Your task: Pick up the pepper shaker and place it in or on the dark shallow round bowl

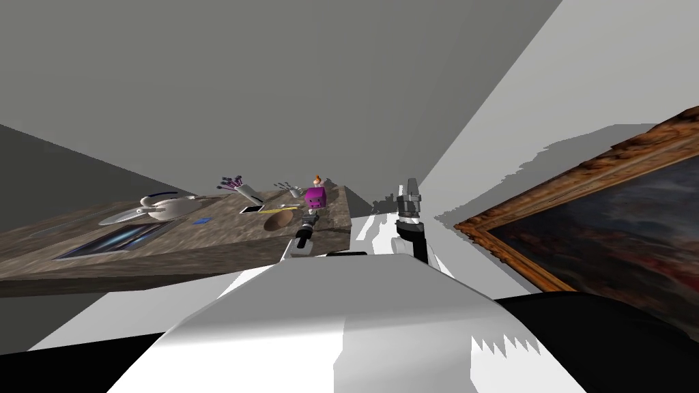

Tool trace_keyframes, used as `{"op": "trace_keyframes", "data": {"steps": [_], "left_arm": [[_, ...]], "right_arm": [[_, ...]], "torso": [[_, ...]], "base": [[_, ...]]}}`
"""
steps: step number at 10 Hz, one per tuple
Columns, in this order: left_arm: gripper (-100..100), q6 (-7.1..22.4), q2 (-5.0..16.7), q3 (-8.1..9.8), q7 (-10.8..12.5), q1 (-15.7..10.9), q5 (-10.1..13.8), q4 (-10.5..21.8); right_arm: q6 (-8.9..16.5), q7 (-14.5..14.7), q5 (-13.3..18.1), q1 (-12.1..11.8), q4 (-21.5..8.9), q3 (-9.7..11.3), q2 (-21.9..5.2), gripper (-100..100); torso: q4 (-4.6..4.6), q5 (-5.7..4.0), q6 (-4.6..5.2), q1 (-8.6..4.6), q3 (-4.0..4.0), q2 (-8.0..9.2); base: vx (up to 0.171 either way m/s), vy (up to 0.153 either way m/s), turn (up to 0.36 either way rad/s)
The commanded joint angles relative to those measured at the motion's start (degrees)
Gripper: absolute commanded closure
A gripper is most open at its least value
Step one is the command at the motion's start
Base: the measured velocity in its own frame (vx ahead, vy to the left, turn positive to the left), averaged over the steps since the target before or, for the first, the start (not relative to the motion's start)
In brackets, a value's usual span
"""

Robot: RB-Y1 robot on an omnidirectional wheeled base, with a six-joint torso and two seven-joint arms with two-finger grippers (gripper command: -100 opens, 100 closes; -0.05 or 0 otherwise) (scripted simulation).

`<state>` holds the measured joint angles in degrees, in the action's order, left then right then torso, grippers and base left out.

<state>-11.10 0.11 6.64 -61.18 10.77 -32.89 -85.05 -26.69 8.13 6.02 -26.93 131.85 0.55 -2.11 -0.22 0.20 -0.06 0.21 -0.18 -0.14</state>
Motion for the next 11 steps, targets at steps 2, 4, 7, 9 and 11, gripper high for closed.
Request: {"op": "trace_keyframes", "data": {"steps": [2,4,7,9,11], "left_arm": [[0,0.0,0.01,0.0,-0.01,0.0,-0.01,0.0],[0,0.0,0.01,0.0,-0.02,0.0,-0.01,0.0],[100,0.69,4.4,-2.06,0.06,0.59,-0.61,-0.4],[100,1.67,7.04,-4.29,0.22,0.93,-1.33,-1.0],[100,3.01,9.34,-6.75,0.5,1.15,-2.14,-1.71]], "right_arm": [[0.0,0.0,0.0,0.0,0.0,0.0,0.0,0],[0.0,0.0,0.0,0.0,0.0,0.0,0.0,0],[0.0,0.0,0.0,0.02,0.0,0.0,0.0,0],[0.0,0.0,0.0,0.02,-0.01,0.0,0.0,0],[0.01,0.0,0.0,0.03,-0.01,-0.01,-0.01,0]], "torso": [[0.0,0.0,0.0,0.01,0.0,0.0],[0.0,0.01,0.0,0.02,0.0,0.0],[-0.11,0.1,0.0,0.0,0.16,0.46],[-0.25,0.22,-0.07,0.17,0.19,0.67],[-0.4,0.38,-0.11,0.49,0.29,1.02]], "base": [[0.0,0.0,0.0],[0.0,0.0,0.0],[-0.114,0.006,-0.094],[-0.168,0.063,-0.153],[-0.215,0.158,-0.192]]}}
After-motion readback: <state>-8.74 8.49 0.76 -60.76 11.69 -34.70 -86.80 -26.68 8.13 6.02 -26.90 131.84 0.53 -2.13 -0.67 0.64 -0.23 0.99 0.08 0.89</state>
